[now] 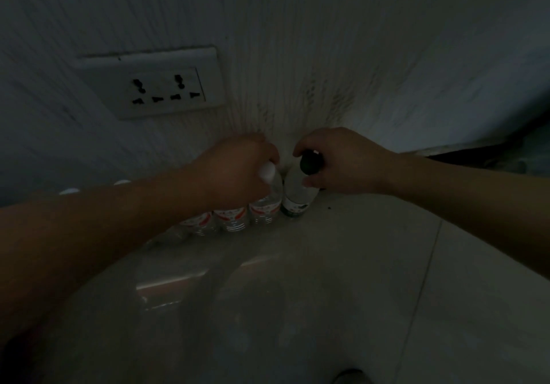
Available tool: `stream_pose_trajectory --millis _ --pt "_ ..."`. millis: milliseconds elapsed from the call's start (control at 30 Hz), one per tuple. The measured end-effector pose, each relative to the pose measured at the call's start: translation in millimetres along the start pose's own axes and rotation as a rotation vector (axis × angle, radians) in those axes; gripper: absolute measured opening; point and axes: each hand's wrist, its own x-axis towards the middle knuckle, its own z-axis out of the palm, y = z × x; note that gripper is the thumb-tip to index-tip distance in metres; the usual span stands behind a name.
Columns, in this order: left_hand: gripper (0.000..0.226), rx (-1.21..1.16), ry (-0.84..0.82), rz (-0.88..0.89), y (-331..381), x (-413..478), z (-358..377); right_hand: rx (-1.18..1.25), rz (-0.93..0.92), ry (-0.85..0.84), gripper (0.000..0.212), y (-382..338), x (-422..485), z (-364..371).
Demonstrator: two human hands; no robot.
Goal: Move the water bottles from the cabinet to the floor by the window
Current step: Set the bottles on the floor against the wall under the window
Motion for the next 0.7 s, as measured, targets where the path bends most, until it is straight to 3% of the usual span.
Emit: stream_pose_trajectory --millis 233,700 --pt "0.042 0.014 -0.024 -0.015 6.4 0.7 -3.9 0.010 -0.006 -0.008 0.050 3.6 -1.5 -0.7" --pt "0.035 0.002 -0.009 -0.043 9.5 3.5 -4.0 0.008 -0.020 0.008 0.045 2.2 0.3 0.0"
